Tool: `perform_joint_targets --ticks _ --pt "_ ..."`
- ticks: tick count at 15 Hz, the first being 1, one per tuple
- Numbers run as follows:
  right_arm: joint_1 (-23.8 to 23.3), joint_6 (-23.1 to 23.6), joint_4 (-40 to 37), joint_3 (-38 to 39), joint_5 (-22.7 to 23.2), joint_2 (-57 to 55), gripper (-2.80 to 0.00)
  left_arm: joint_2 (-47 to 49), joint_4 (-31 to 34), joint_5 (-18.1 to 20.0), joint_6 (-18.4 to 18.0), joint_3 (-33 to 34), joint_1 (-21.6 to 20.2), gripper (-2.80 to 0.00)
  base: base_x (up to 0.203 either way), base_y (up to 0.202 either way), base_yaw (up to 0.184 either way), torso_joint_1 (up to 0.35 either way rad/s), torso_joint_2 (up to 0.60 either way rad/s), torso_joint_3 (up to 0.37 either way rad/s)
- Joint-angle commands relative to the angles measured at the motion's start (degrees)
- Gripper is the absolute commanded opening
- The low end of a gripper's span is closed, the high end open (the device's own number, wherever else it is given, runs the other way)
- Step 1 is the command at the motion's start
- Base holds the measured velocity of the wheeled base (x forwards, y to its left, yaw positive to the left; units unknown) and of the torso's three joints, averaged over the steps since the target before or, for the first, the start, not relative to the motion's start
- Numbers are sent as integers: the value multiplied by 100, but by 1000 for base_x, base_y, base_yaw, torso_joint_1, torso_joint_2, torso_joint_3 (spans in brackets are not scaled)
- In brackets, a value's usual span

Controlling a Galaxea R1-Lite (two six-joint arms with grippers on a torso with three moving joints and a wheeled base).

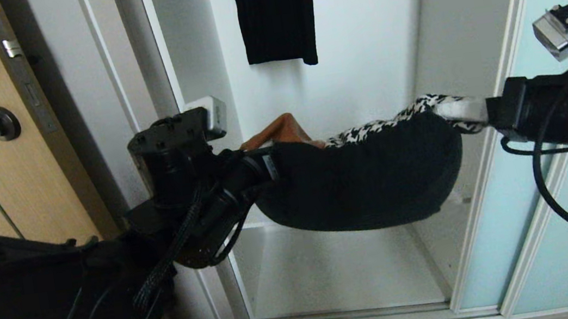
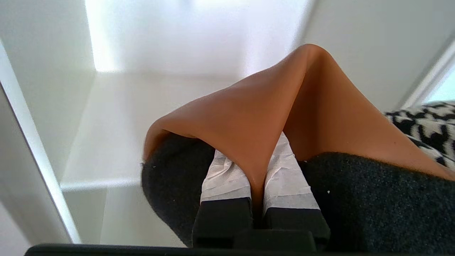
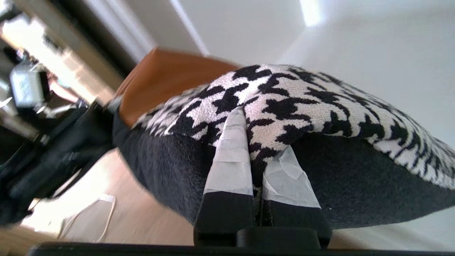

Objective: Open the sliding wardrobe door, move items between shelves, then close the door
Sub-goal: Place the pillow on the higher shelf

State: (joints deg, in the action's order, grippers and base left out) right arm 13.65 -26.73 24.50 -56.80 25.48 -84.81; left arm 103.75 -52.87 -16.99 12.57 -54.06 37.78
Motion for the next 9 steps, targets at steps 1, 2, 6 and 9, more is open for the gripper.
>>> perform_joint_targets --ticks 1,2,6,9 --pt "-54 -9 36 -640 -27 -795 -280 403 25 -8 13 -459 -188 -280 0 0 0 0 0 0" --pt "-101 2 57 -899 -41 -1103 -280 636 15 -7 20 -609 -286 -280 0 0 0 0 0 0" --pt "-360 13 88 -2140 -55 -2600 -280 1644 10 18 42 -1601 -722 -280 0 0 0 0 0 0" --pt "-457 13 63 -3432 -65 -3806 -280 2521 86 24 26 -2693 -991 -280 0 0 0 0 0 0"
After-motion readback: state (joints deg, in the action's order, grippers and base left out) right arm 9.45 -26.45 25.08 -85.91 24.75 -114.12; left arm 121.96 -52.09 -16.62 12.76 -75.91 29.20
